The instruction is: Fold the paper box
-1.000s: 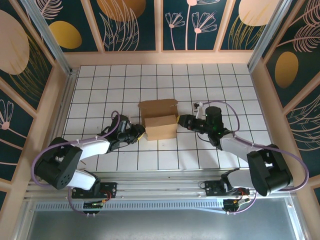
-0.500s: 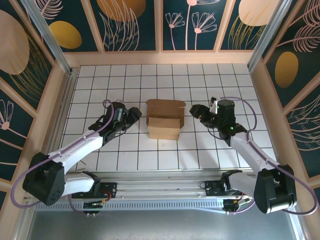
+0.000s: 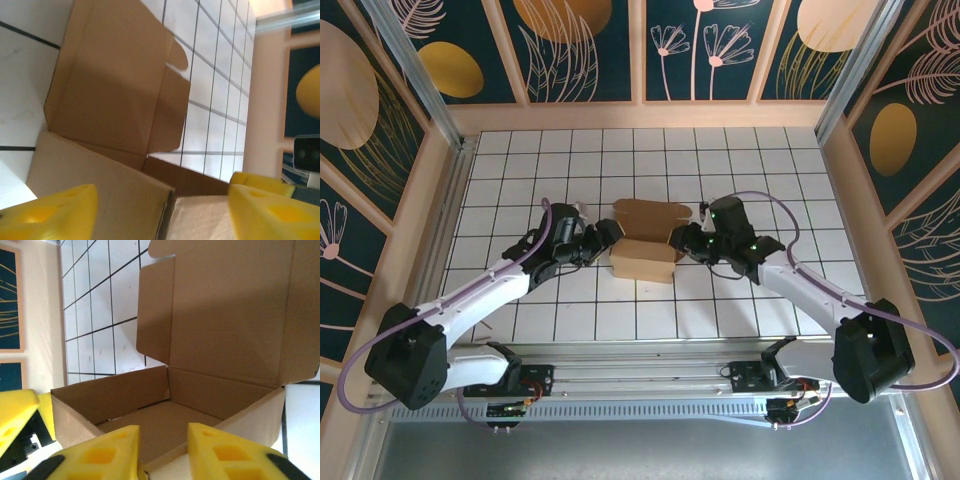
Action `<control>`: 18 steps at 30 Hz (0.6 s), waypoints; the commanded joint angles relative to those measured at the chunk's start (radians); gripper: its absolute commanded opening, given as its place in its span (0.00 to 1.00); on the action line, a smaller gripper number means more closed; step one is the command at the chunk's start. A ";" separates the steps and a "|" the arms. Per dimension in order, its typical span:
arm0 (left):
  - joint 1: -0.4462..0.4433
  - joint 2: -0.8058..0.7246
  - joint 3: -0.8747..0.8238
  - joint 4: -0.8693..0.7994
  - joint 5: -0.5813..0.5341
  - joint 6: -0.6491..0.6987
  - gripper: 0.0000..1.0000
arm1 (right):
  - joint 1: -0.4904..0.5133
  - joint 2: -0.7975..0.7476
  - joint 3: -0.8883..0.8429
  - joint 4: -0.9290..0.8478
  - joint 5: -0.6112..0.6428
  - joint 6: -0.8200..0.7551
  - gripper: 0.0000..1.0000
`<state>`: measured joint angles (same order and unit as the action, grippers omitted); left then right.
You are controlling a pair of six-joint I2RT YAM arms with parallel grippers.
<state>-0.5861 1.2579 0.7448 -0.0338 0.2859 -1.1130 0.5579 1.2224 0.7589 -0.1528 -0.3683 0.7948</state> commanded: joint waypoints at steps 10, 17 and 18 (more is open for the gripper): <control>-0.113 -0.240 -0.311 -0.131 0.015 -0.088 0.55 | 0.270 -0.267 -0.239 -0.007 0.181 0.077 0.54; -0.118 -0.340 -0.475 -0.042 0.009 -0.114 0.55 | 0.302 -0.377 -0.291 -0.015 0.258 0.164 0.77; -0.118 -0.339 -0.481 -0.029 0.006 -0.114 0.56 | 0.302 -0.384 -0.292 -0.037 0.289 0.172 0.77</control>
<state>-0.7013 0.9386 0.2745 -0.0849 0.2977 -1.1736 0.8528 0.8791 0.4721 -0.1661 -0.1856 0.9195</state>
